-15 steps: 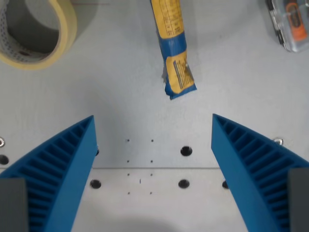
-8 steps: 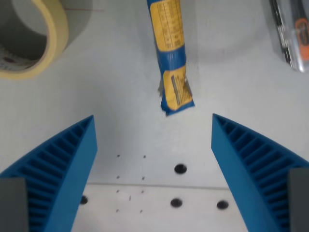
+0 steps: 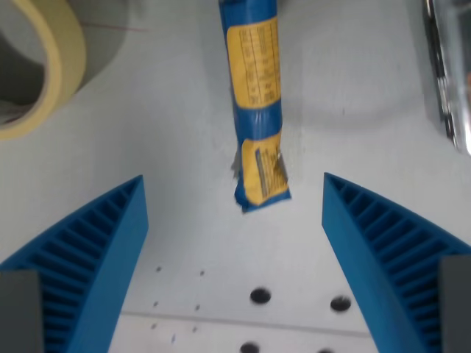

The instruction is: Move above the blue bag

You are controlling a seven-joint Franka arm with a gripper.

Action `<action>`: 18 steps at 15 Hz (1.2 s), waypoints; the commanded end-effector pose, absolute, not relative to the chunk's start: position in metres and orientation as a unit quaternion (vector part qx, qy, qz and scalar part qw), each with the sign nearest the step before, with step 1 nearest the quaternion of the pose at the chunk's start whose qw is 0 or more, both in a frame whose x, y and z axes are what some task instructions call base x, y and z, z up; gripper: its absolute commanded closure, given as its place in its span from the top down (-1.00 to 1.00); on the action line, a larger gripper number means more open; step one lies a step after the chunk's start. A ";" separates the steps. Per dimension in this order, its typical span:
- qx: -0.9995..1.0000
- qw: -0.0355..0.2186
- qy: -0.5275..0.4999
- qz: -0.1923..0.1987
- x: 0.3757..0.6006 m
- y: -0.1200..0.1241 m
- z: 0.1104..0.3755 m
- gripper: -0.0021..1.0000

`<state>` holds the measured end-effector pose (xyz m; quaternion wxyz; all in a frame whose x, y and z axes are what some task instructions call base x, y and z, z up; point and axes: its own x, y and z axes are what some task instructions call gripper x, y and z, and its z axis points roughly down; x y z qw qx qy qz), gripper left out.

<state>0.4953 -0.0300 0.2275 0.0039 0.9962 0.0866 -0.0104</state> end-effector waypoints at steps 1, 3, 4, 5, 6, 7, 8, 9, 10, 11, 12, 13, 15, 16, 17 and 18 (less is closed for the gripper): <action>0.988 0.007 0.148 0.033 0.496 -0.035 0.214 1.00; 0.987 0.007 0.155 0.031 0.498 -0.037 0.204 1.00; 0.987 0.007 0.157 0.031 0.499 -0.037 0.200 1.00; 0.987 0.007 0.161 0.030 0.501 -0.038 0.195 1.00; 0.986 0.006 0.162 0.031 0.502 -0.038 0.190 1.00; 0.986 0.006 0.165 0.031 0.503 -0.039 0.185 1.00; 0.986 0.006 0.165 0.031 0.504 -0.039 0.180 1.00; 0.986 0.005 0.166 0.031 0.505 -0.040 0.175 1.00; 0.985 0.005 0.168 0.030 0.506 -0.040 0.170 1.00; 0.985 0.004 0.169 0.029 0.507 -0.041 0.165 1.00; 0.985 0.004 0.170 0.029 0.508 -0.041 0.160 1.00; 0.985 0.003 0.172 0.027 0.509 -0.042 0.155 1.00; 0.985 0.001 0.170 0.027 0.510 -0.042 0.145 1.00; 0.985 0.000 0.169 0.025 0.511 -0.042 0.140 1.00; 0.985 0.000 0.169 0.025 0.511 -0.043 0.135 1.00; 0.986 -0.001 0.168 0.024 0.512 -0.043 0.131 1.00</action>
